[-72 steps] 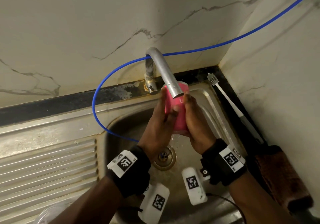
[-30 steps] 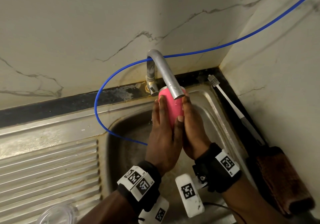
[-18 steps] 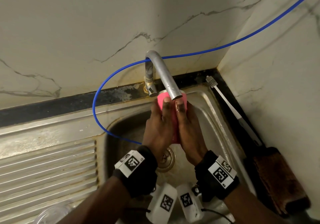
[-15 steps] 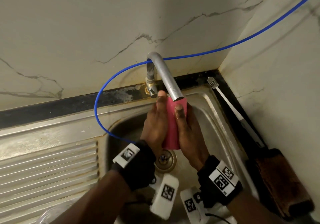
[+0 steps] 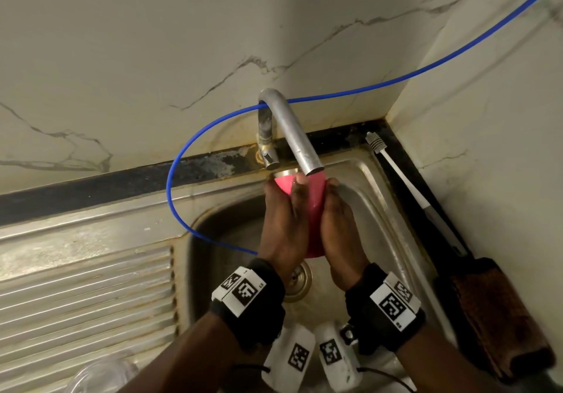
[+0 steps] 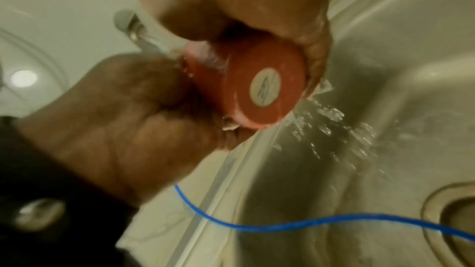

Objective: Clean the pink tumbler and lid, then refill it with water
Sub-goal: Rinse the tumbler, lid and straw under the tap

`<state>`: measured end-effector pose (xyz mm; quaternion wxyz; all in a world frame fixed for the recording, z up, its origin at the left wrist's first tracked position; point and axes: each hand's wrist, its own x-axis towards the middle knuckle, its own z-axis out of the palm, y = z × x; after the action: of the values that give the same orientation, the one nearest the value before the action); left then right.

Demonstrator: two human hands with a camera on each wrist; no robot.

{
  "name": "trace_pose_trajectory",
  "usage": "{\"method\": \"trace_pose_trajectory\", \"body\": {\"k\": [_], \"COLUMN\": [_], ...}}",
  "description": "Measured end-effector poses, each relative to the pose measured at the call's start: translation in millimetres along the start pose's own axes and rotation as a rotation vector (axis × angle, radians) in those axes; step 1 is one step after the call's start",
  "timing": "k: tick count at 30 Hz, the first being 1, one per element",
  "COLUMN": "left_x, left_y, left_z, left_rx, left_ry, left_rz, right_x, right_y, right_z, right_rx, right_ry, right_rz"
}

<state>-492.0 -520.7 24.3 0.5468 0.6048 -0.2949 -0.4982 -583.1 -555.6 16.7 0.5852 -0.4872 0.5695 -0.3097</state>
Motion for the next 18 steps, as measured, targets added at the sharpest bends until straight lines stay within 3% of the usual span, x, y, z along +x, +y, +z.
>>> {"method": "trace_pose_trajectory", "body": {"k": [3,8,12,18], "left_x": [-2,6,11,18], "left_y": [3,15,17,19], "left_z": [1,-7,-8,-11], "left_rx": [0.079,0.152,0.236,0.098], "left_ry": [-0.071,-0.046,0.060,0.043], "left_rz": [0.110,-0.076,-0.054,-0.054], "right_x": [-2,-13,-23,-20], "right_y": [3,-4,-12,-5], "right_z": [0,-3,-2,1], "right_rx": [-0.024,-0.167,-0.216,-0.152], "right_ry": [0.047,0.068,0.028,-0.014], "right_rz": [-0.049,-0.161,-0.228,-0.219]}}
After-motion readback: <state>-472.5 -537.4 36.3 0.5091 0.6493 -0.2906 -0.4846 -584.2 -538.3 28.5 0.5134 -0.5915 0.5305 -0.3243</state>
